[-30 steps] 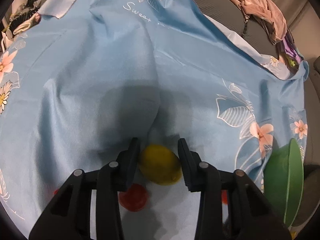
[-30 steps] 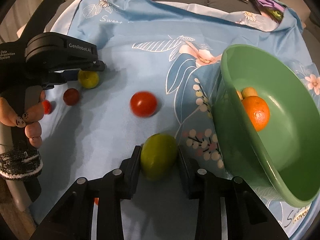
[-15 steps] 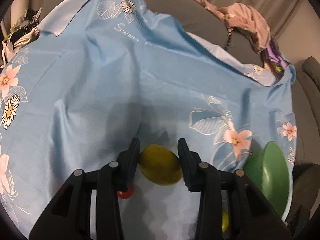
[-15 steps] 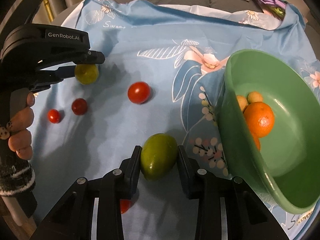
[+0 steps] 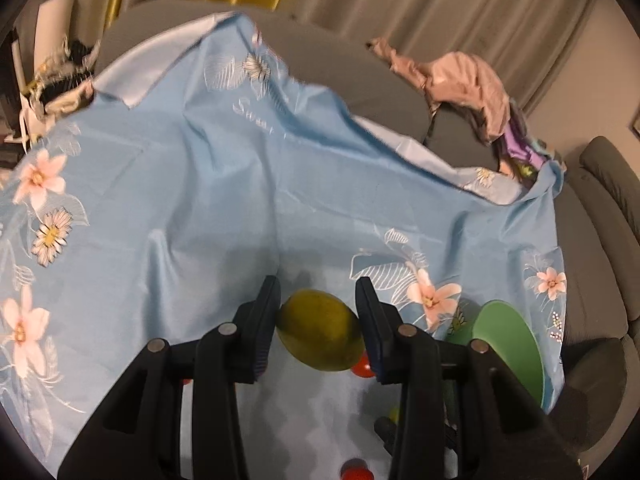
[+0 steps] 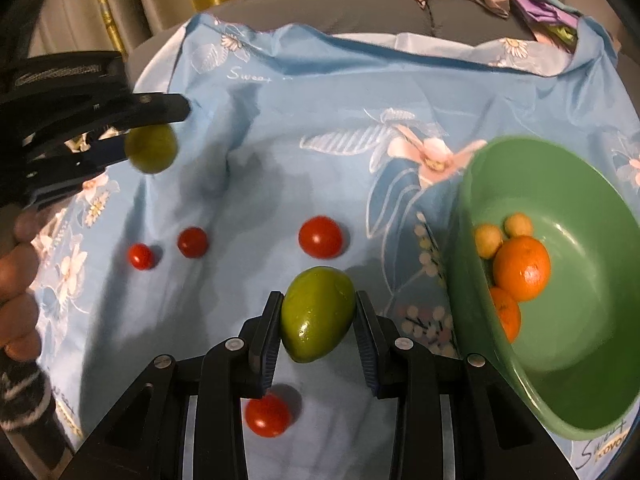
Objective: Organize fruits
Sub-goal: 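Lift the green fruit with the right gripper while the left gripper carries the lime toward the bowl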
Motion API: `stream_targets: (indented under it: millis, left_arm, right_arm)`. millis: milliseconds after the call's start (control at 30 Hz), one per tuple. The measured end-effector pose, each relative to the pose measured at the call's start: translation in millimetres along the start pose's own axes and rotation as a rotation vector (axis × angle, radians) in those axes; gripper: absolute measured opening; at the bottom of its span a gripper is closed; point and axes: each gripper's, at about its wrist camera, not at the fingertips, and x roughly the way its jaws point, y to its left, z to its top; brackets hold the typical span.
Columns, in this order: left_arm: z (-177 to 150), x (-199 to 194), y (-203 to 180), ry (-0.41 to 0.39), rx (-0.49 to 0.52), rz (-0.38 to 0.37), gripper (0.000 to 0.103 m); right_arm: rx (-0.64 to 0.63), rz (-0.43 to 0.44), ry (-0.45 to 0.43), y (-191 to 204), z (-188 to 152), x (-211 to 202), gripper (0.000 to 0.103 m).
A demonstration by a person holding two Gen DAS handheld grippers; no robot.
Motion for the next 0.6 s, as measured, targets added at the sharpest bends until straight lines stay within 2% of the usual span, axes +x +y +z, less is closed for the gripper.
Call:
stream_targets:
  millis: [233, 367, 600]
  left_arm:
    - [-8.4, -40.2, -6.5, -0.06, -0.016, -0.031, 0.038]
    - [-26.7, -59.5, -3.1, -0.082, -0.038, -0.005, 0.038]
    - [-67.7, -59.7, 17.9, -0.042, -0.089, 0.068, 0.038]
  right_arm:
    - [0.014, 0.054, -0.025, -1.1, 5.4, -6.7, 0.036]
    - [0.017, 0.076, -0.029, -1.5, 5.9, -7.7, 0.036]
    - [0.025, 0.137, -0.04, -0.9, 4.8, -12.1, 0.036]
